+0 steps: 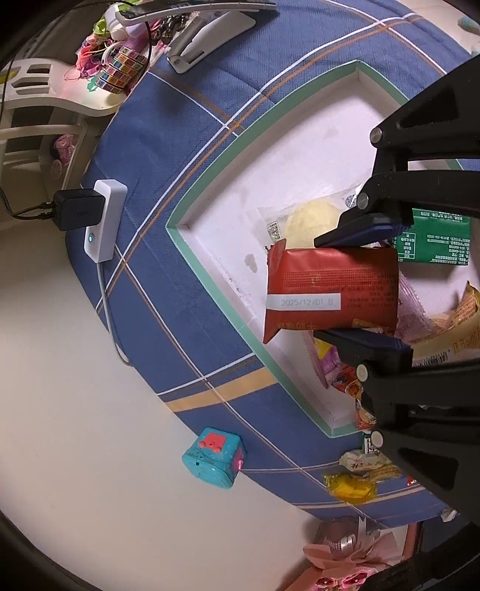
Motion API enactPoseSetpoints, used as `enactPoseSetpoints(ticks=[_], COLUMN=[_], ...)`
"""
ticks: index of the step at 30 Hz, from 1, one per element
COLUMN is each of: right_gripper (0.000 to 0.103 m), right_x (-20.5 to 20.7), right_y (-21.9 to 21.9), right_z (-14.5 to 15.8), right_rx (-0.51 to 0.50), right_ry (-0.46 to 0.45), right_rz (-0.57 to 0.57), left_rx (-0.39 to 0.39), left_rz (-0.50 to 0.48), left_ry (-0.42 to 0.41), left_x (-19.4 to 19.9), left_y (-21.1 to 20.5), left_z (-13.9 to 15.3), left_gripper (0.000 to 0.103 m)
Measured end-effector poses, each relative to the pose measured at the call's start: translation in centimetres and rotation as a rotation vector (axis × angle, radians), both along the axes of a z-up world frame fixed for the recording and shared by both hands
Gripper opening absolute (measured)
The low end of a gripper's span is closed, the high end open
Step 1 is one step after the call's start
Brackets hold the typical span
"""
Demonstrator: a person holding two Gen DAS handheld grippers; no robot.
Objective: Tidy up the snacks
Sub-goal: 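Carry both packs into the white tray and open both tools, then move both tools back over the snack pile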
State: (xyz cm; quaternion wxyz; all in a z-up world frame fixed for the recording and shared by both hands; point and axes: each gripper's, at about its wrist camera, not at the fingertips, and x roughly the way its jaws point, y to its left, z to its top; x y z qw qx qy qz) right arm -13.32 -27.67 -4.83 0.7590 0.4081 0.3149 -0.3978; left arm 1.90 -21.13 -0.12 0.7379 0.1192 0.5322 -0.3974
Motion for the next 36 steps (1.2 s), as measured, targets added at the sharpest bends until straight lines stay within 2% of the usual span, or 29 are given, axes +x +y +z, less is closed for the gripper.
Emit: enactPoseSetpoints(ticks=[3, 5, 8, 12, 15, 19, 22, 25, 29, 36], right_gripper=[0.056, 0.069, 0.077, 0.079, 0.085, 0.102, 0.102, 0.103, 0.103, 0.103], right_x=[0.1, 0.0, 0.0, 0.2, 0.4, 0.7, 1.0, 1.5, 2.2, 4.4], right_y=[0.0, 0.0, 0.0, 0.2, 0.3, 0.5, 0.8, 1.3, 2.1, 4.4], right_z=[-0.1, -0.1, -0.1, -0.2, -0.2, -0.2, -0.1, 0.1, 0.4, 1.6], right_rx=[0.012, 0.017, 0.023, 0.027, 0.027, 0.015, 0.004, -0.014, -0.023, -0.058], right_ry=[0.001, -0.004, -0.007, 0.01, 0.013, 0.03, 0.036, 0.044, 0.035, -0.001], right_rz=[-0.001, -0.004, -0.002, 0.003, 0.01, 0.023, 0.038, 0.058, 0.09, 0.185], left_rx=[0.018, 0.031, 0.054, 0.088, 0.09, 0.108, 0.12, 0.138, 0.139, 0.146], left_rz=[0.024, 0.049, 0.09, 0.148, 0.218, 0.329, 0.396, 0.44, 0.475, 0.48], left_ry=[-0.012, -0.012, -0.012, 0.004, 0.035, 0.028, 0.019, -0.004, -0.039, -0.088], left_x=[0.4, 0.8, 1.5, 2.6, 4.0, 5.8, 7.0, 7.9, 9.0, 10.6], left_y=[0.4, 0.8, 1.5, 2.5, 4.0, 6.3, 8.1, 9.7, 12.0, 15.1], left_z=[0.2, 0.2, 0.1, -0.4, -0.6, -0.8, -1.0, -1.3, -1.3, -0.2], left_gripper=[0.059, 0.064, 0.068, 0.073, 0.078, 0.088, 0.088, 0.099, 0.099, 0.099])
